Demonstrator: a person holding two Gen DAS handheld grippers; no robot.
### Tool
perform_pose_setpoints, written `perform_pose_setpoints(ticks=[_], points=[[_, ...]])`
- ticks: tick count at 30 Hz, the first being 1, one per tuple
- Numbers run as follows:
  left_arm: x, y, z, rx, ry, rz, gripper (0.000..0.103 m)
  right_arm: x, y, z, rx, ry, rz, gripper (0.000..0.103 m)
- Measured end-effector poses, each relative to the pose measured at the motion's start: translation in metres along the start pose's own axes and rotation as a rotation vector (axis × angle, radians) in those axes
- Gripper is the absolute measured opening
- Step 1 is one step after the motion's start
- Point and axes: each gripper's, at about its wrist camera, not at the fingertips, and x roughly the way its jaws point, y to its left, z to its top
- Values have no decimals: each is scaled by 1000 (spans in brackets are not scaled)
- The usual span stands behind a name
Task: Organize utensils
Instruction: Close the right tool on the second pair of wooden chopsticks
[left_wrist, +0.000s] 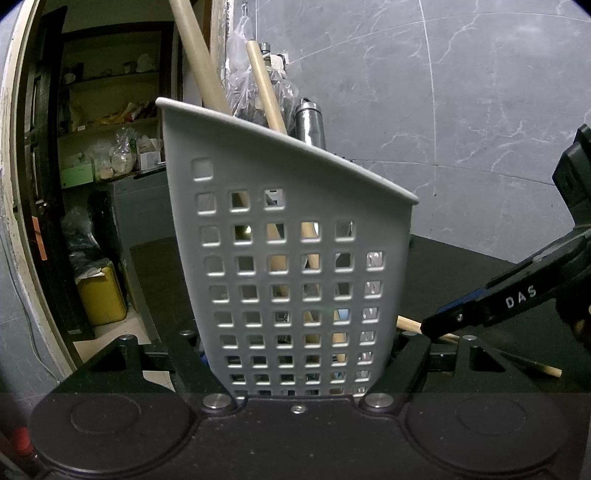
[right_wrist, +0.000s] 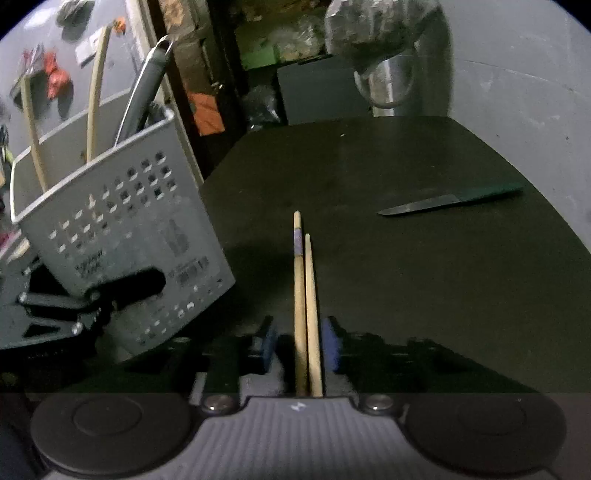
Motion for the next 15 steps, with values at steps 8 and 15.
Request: perform_pose_setpoints(ticks=[8, 15], points=[[0, 0, 0, 0, 0, 0, 76, -2, -11, -2, 45, 1, -13, 29], [0, 0, 0, 0, 0, 0, 76, 3, -12, 0, 29, 0, -23, 17]])
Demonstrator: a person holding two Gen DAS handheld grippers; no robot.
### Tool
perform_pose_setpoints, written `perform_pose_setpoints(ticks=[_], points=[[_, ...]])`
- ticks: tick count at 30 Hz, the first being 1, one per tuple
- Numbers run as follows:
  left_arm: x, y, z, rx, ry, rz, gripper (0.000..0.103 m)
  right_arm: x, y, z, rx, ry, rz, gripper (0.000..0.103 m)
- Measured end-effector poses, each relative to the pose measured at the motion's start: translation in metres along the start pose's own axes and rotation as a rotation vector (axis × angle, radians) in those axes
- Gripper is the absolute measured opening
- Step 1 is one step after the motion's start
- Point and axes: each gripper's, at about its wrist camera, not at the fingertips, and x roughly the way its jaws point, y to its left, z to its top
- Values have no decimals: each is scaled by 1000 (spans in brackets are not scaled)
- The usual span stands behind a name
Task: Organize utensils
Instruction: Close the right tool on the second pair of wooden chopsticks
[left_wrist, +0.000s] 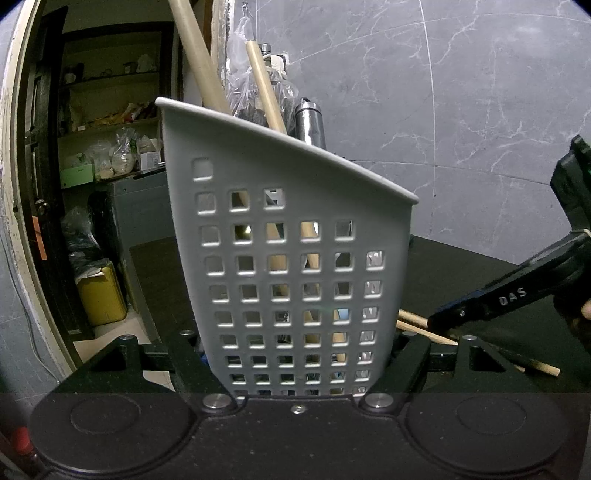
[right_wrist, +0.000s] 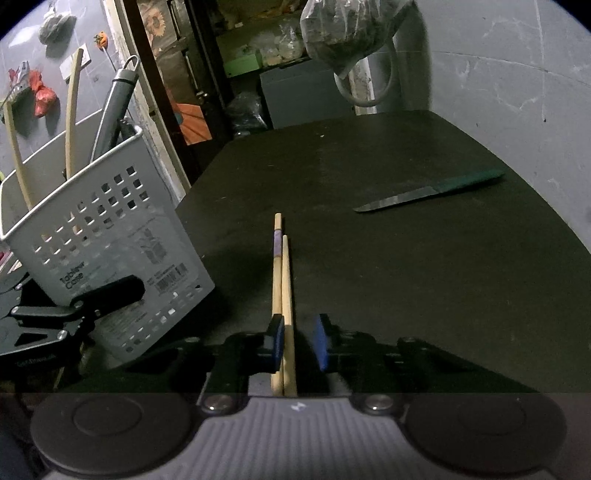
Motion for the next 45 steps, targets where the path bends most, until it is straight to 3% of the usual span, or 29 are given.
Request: perform_pose_setpoints(ticks=[1, 4, 24, 27, 31, 34, 37, 41, 42, 43, 45], points=[[0, 1, 0, 0, 0, 0, 76, 2, 0, 1, -10, -1, -12, 11], [0, 1, 0, 1, -1, 0, 76, 9, 0, 7, -12, -4, -17, 8], [-1, 0, 0, 3, 0, 1, 76, 46, -1, 31, 26, -19, 54, 7], [-1, 0, 0, 3, 0, 1, 76, 47, -6, 33, 70, -18, 83, 15], [-1, 0, 0, 3, -1, 1, 76, 47, -7, 37, 91, -15, 110, 46], [-1, 0, 0, 3, -1, 1, 76, 49, -1, 42, 57, -11, 111, 55], [-1, 0, 0, 3, -1, 1, 76, 54, 11, 44, -17, 4, 54, 57], [-1, 0, 0, 2, -1, 1, 76, 60, 25, 43, -93, 9, -7, 54], [-1, 0, 0, 2, -1, 1, 76, 61, 29, 43, -110, 8, -25, 47], [-1, 0, 0, 2, -1, 1, 76, 62, 32, 41, -133, 6, -46, 31], [-1, 0, 0, 2, -1, 0, 76, 64, 38, 37, -175, -3, -82, 15]])
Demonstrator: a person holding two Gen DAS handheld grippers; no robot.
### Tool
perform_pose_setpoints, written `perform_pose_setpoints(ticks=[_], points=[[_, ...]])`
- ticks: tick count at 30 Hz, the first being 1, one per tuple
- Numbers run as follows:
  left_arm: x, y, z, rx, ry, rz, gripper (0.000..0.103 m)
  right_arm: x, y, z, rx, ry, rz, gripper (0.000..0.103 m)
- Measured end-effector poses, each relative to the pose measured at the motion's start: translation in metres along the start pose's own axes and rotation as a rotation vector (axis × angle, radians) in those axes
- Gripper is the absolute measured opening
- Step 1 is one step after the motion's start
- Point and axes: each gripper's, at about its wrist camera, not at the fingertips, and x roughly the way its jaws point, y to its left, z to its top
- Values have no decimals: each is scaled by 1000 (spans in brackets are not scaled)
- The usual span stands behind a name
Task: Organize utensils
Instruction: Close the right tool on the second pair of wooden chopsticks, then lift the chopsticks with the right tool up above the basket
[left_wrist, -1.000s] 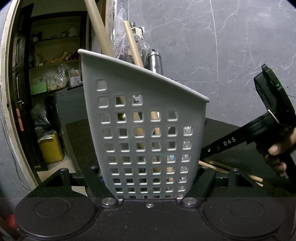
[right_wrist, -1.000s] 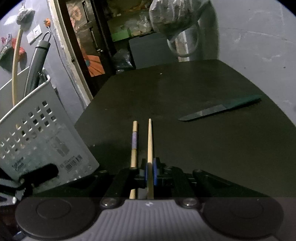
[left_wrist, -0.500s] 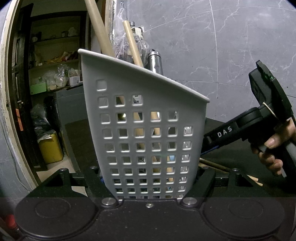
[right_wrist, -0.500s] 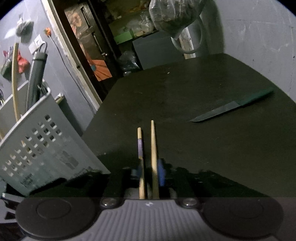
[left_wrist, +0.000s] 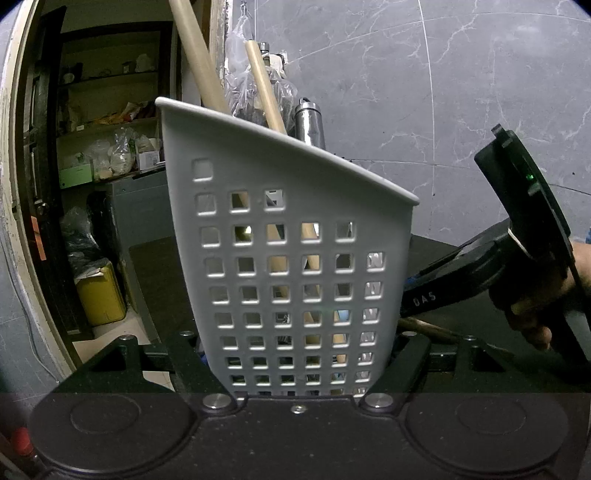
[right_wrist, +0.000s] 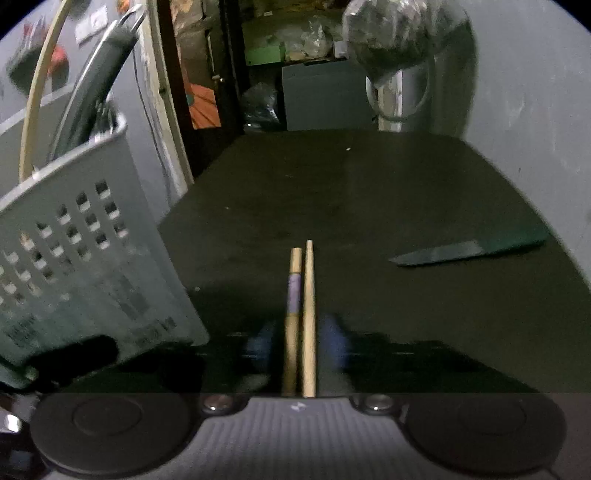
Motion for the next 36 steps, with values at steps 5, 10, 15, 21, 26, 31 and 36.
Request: perform_pose_setpoints(ticks=[5, 10, 15, 21, 26, 31, 36], points=[[0, 0, 0, 0, 0, 1, 76, -2, 5, -4, -22, 4, -7, 14], [0, 0, 0, 0, 0, 1, 76, -1, 2, 4, -19, 33, 13, 19], [0, 0, 0, 0, 0, 1, 76, 4, 0, 14, -37, 62, 42, 29], [1, 1, 0, -8, -1, -1, 76, 8, -4, 19, -72, 82, 39, 13], [1, 1, 0, -10, 1, -8, 76, 10, -13, 25, -13, 108, 56, 13], [1, 3, -1, -12, -1, -13, 76, -1, -34, 16, 116, 25, 92, 13], [2, 4, 0, -13, 0, -12, 76, -27, -43, 8, 179, -120, 112, 13]])
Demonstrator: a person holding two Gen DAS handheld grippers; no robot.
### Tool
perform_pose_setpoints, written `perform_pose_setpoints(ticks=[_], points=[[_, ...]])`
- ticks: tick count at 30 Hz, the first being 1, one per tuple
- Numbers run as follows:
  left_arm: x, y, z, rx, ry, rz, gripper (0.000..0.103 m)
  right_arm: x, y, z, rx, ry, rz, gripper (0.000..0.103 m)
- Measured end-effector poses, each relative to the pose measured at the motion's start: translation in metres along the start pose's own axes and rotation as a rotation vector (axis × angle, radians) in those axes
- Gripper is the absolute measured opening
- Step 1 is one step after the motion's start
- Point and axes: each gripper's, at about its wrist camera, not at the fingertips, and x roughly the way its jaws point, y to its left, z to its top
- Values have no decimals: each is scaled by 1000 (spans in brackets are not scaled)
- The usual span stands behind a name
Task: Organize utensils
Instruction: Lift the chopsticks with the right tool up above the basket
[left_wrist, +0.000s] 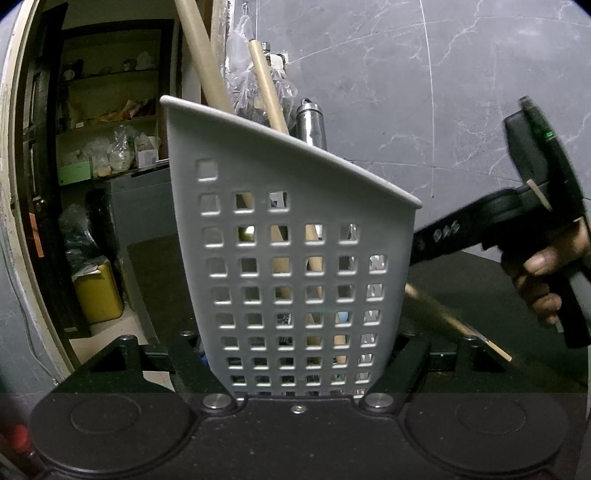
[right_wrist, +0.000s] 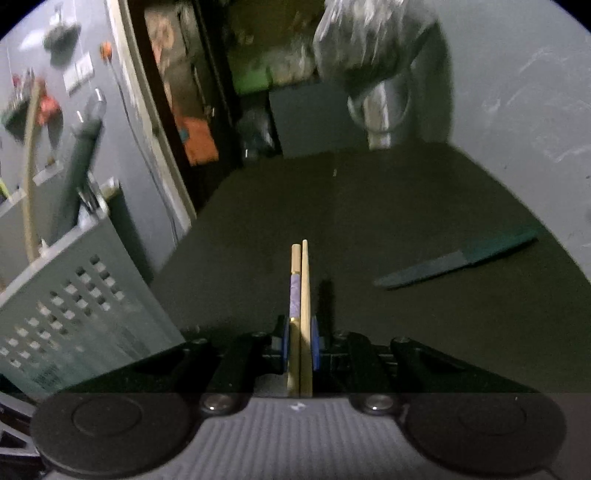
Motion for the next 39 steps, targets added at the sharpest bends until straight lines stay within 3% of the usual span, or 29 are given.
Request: perform_pose_setpoints(ticks=[9, 24, 39], points=[[0, 0, 0, 5, 1, 4, 76, -35, -13, -5, 69, -202, 47, 13], [0, -1, -1, 6, 0, 5, 76, -67, -11, 8, 89, -384, 66, 13], [0, -1, -1, 6, 0, 5, 76, -99, 13, 39, 3, -509, 103, 13]])
